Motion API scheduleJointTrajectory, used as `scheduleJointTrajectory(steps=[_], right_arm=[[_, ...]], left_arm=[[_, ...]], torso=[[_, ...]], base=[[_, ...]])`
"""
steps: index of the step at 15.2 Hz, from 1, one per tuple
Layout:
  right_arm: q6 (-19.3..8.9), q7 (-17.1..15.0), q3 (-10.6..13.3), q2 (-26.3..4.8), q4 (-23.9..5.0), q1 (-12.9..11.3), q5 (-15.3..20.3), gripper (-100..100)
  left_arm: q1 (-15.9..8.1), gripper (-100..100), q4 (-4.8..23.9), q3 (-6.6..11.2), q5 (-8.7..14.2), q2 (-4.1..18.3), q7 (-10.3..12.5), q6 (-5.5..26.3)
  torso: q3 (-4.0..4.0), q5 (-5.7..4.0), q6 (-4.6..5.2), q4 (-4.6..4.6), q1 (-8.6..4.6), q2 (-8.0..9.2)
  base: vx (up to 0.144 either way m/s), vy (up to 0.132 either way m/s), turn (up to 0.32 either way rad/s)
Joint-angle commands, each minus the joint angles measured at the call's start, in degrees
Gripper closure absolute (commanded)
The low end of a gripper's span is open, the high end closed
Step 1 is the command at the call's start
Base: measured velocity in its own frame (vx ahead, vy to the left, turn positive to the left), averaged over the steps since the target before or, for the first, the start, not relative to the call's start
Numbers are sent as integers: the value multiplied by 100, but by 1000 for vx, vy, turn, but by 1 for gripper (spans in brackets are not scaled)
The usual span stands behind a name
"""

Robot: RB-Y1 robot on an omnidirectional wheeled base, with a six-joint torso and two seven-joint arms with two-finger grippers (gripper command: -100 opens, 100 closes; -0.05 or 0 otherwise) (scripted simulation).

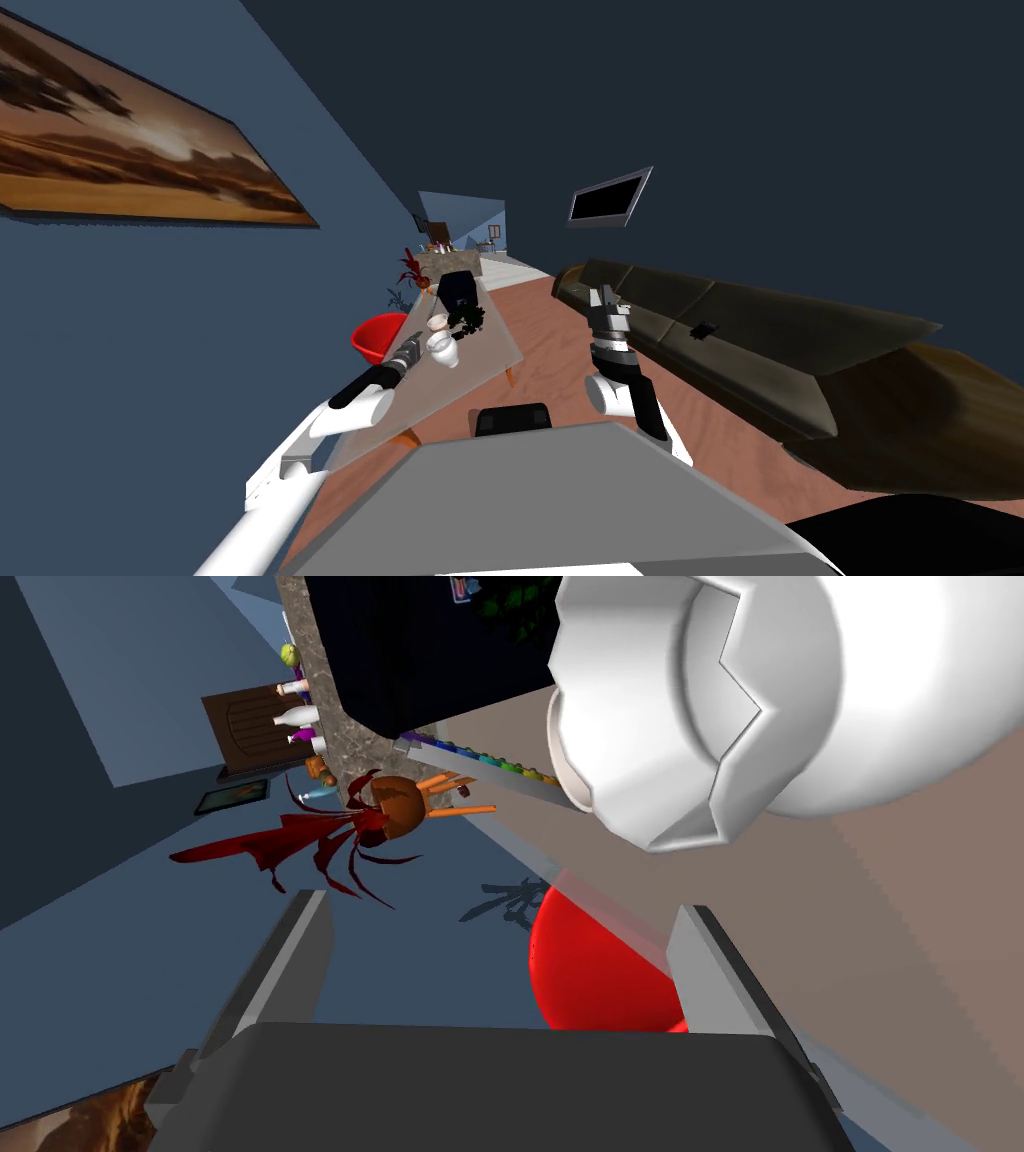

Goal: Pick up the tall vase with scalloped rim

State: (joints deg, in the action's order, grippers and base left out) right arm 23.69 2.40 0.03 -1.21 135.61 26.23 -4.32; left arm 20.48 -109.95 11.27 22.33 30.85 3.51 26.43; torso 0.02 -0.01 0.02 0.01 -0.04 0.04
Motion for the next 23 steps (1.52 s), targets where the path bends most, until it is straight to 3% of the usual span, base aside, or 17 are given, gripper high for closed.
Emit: scheduleJointTrajectory(steps=[1,5,6,9,10,15,16,19,23], right_arm=[[0,0,0,0,0,0,0,0],[0,0,0,0,0,0,0,0],[0,0,0,0,0,1,0,0],[0,0,0,0,0,1,0,0],[0,0,-1,0,0,1,0,0],[0,0,0,0,0,0,0,0],[0,0,0,0,0,1,0,0],[0,0,0,0,0,1,0,0],[0,0,0,0,0,1,0,0]], left_arm=[[-56,-100,99,37,71,97,61,286],[-109,-100,219,92,166,225,141,748],[-162,-100,338,145,260,350,220,889],[-162,-100,338,145,260,350,220,1126],[-213,-100,454,198,353,472,298,1338],[-264,-100,569,250,443,589,374,1862],[-313,-100,681,300,531,703,449,2012],[-313,-100,681,300,531,703,449,2217],[-406,-100,893,394,699,916,592,2762]], torso=[[0,0,0,0,0,0],[0,0,0,0,-1,0],[0,0,-3,0,0,0],[-1,0,-3,0,-1,-1],[-1,0,-4,0,1,-1],[-1,-1,-1,0,-2,-2],[-1,0,-4,0,0,-1],[0,0,-3,0,0,-1],[-1,0,-3,0,1,-2]], base=[[-6,-20,-169],[-6,-17,-118],[-2,-21,-144],[-2,-15,-70],[0,-17,-112],[-1,-17,-127],[0,-18,-118],[-1,-10,-75],[2,-15,-116]])
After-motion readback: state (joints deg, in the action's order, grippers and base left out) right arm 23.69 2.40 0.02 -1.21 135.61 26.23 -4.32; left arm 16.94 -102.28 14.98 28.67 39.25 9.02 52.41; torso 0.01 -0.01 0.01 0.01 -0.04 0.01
